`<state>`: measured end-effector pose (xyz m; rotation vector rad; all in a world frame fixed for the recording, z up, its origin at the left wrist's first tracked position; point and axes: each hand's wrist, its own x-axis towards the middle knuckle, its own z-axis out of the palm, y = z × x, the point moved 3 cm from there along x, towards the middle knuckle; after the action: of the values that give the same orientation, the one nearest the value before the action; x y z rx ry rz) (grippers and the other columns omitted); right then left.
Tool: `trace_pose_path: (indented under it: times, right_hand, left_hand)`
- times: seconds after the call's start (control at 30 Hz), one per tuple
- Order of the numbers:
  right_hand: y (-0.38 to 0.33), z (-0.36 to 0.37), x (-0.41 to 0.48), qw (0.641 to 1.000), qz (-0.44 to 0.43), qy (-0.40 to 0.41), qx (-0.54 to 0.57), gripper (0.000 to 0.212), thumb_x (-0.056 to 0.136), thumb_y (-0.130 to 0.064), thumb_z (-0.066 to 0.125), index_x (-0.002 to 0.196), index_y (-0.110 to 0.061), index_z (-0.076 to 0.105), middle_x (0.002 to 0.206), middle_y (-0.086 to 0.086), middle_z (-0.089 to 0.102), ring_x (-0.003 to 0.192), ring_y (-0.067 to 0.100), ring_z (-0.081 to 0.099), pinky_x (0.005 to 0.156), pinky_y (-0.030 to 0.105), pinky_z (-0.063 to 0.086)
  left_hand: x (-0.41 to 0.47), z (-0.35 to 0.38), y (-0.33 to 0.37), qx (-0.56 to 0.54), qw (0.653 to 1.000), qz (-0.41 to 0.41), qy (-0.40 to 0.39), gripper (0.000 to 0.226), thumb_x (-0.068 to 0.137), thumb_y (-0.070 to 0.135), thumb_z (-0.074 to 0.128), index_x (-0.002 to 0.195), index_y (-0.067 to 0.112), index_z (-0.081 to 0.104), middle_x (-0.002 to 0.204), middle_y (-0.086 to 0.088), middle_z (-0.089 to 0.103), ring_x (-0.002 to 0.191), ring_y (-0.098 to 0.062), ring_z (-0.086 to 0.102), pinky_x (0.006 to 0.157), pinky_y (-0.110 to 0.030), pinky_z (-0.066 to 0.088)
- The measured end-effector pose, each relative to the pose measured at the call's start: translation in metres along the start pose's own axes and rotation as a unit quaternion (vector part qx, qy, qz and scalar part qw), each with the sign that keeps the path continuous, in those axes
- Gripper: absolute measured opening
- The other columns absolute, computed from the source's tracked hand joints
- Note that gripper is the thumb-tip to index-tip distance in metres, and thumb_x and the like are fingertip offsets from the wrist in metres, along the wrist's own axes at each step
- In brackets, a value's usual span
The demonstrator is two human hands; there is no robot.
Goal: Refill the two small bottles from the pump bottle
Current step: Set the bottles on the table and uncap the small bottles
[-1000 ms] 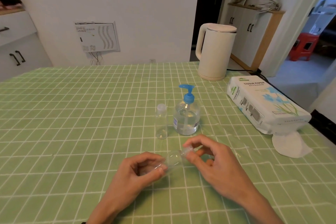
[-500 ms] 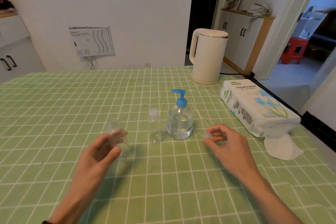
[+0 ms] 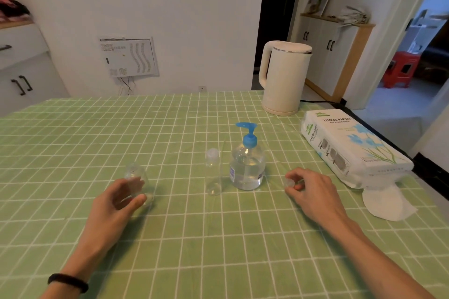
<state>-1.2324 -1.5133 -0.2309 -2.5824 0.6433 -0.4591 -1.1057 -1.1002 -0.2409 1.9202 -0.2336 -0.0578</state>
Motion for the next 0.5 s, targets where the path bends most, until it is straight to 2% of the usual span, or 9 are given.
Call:
trace_pose_path:
  times: [0.07, 0.17, 0.27, 0.33, 0.37, 0.43, 0.5]
  right_hand:
    - [-0.001, 0.000, 0.000, 1.000, 0.001, -0.009, 0.003, 0.039, 0.088, -0.023, 0.085, 0.124, -0.026, 0.072, 0.097, -0.015, 0.070, 0.083, -0.006, 0.064, 0.077, 0.020, 0.051]
    - [-0.005, -0.003, 0.000, 0.999, 0.010, -0.031, 0.009, 0.047, 0.087, -0.025, 0.086, 0.131, -0.023, 0.068, 0.105, -0.012, 0.071, 0.086, -0.001, 0.066, 0.080, 0.022, 0.052]
    - [-0.011, -0.009, -0.002, 0.999, 0.018, -0.038, -0.015, 0.051, 0.086, -0.028, 0.086, 0.133, -0.022, 0.066, 0.118, -0.008, 0.071, 0.087, 0.003, 0.066, 0.082, 0.028, 0.053]
    - [-0.021, -0.017, -0.004, 1.000, -0.001, 0.003, -0.025, 0.041, 0.088, -0.029, 0.085, 0.124, -0.024, 0.068, 0.112, -0.010, 0.069, 0.078, -0.001, 0.061, 0.075, 0.027, 0.049]
    - [-0.029, -0.021, -0.005, 0.999, -0.023, 0.033, -0.013, 0.031, 0.089, -0.029, 0.083, 0.117, -0.025, 0.070, 0.105, -0.013, 0.068, 0.073, -0.002, 0.059, 0.070, 0.027, 0.048]
    - [-0.055, -0.029, -0.009, 0.993, -0.084, 0.072, 0.044, 0.010, 0.093, -0.028, 0.078, 0.100, -0.027, 0.070, 0.090, -0.018, 0.065, 0.067, 0.000, 0.060, 0.066, 0.028, 0.053]
    - [-0.089, -0.032, -0.011, 0.982, -0.145, 0.064, 0.106, 0.005, 0.096, -0.030, 0.073, 0.093, -0.028, 0.069, 0.082, -0.018, 0.065, 0.066, 0.003, 0.062, 0.066, 0.031, 0.058]
  left_hand:
    - [-0.001, -0.001, 0.000, 0.000, 1.000, -0.003, -0.002, 0.044, 0.093, 0.008, 0.072, 0.123, 0.039, 0.065, 0.131, 0.008, 0.072, 0.120, -0.010, 0.069, 0.109, -0.043, 0.052]
    - [-0.004, 0.000, 0.005, 0.006, 1.000, -0.005, -0.010, 0.048, 0.084, 0.024, 0.075, 0.126, 0.043, 0.061, 0.133, 0.012, 0.069, 0.121, -0.009, 0.068, 0.111, -0.042, 0.051]
    - [-0.006, 0.001, 0.006, 0.011, 1.000, -0.006, 0.000, 0.074, 0.075, 0.031, 0.079, 0.145, 0.030, 0.053, 0.143, 0.012, 0.060, 0.129, -0.012, 0.062, 0.115, -0.044, 0.046]
    - [-0.010, -0.001, 0.006, 0.030, 0.999, -0.004, 0.045, 0.084, 0.076, 0.027, 0.084, 0.152, 0.023, 0.047, 0.147, 0.012, 0.053, 0.133, -0.015, 0.055, 0.118, -0.045, 0.042]
    - [-0.013, -0.003, 0.006, 0.039, 0.995, 0.004, 0.088, 0.081, 0.079, 0.024, 0.086, 0.150, 0.022, 0.048, 0.146, 0.011, 0.053, 0.133, -0.016, 0.054, 0.117, -0.045, 0.042]
    - [-0.026, -0.005, 0.009, 0.040, 0.980, 0.048, 0.191, 0.058, 0.085, 0.015, 0.085, 0.133, 0.029, 0.056, 0.136, 0.006, 0.059, 0.122, -0.019, 0.058, 0.110, -0.039, 0.048]
    - [-0.042, -0.002, 0.017, 0.033, 0.960, 0.103, 0.257, 0.046, 0.090, 0.005, 0.079, 0.111, 0.039, 0.057, 0.117, 0.001, 0.063, 0.103, -0.019, 0.061, 0.091, -0.028, 0.051]
